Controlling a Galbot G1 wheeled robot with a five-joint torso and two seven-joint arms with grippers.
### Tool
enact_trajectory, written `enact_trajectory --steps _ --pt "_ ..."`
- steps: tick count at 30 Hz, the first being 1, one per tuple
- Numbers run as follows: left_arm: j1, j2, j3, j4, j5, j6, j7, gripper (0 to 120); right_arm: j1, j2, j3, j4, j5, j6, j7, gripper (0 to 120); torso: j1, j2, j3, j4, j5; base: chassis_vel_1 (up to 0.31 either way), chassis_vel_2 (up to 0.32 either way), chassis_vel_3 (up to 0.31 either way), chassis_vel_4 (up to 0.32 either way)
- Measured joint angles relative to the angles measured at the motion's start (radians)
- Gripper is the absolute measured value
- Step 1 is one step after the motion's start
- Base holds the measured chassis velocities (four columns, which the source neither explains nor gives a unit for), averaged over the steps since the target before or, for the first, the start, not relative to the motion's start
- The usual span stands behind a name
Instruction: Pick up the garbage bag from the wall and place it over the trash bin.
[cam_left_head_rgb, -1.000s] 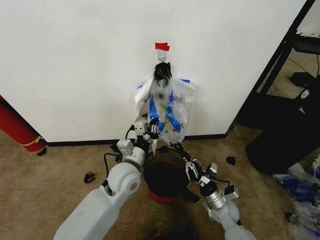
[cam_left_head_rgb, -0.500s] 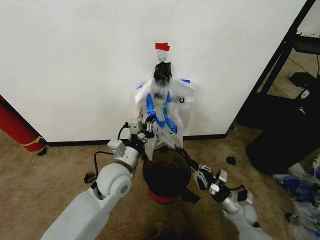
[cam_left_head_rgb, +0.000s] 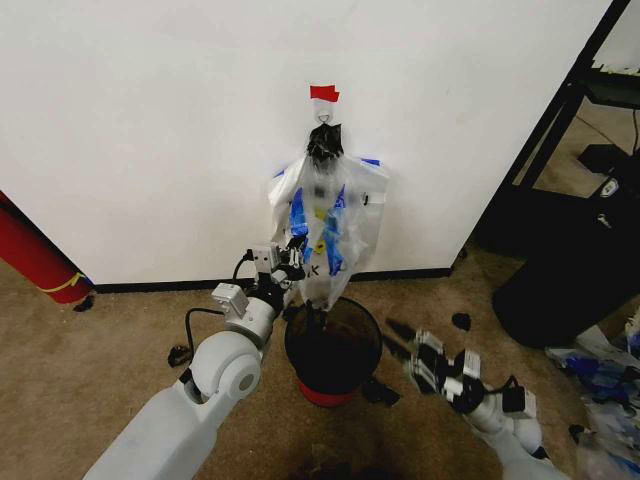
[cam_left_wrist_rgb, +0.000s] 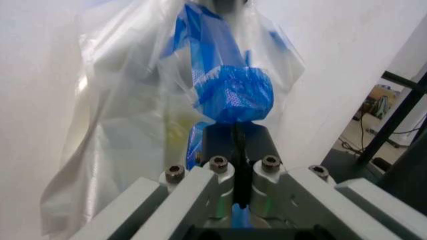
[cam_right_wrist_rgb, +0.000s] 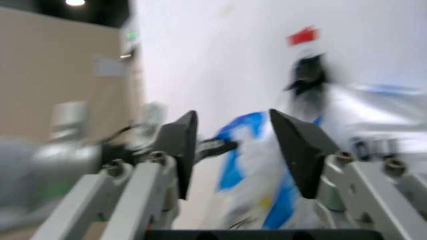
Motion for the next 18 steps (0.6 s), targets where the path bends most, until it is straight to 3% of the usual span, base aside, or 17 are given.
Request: enact_trajectory --steps 5,6,10,18 --pt "0.001 -0.009 0.009 0.0 0.007 -0.001 0.0 0 0.096 0.004 -0.123 -0.01 -0.275 0.006 0.33 68 0.0 0.0 0.0 -0.0001 -0.0002 0.0 0.0 0.0 0.0" --pt "-0.003 -0.009 0.012 0.004 0.007 -0.002 0.0 0 0.172 0.008 -0.163 -0.068 -0.448 0.005 0.437 78 0.0 0.0 0.0 0.0001 -0.0001 0.0 0.0 0.0 0.0" --pt "-0.014 -0.011 0.02 0.015 0.008 -0.004 0.0 0 0.278 0.009 -0.231 -0.143 -0.643 -0.021 0.598 94 0.0 0.0 0.0 0.0 -0.0001 0.0 0.0 0.0 0.0" --pt "-0.033 -0.018 0.041 0.032 0.007 -0.004 -0.005 0 0.388 -0.03 -0.324 -0.17 -0.78 -0.19 0.731 100 0.0 0.0 0.0 -0.0002 0.0 0.0 0.0 0.0 0.0"
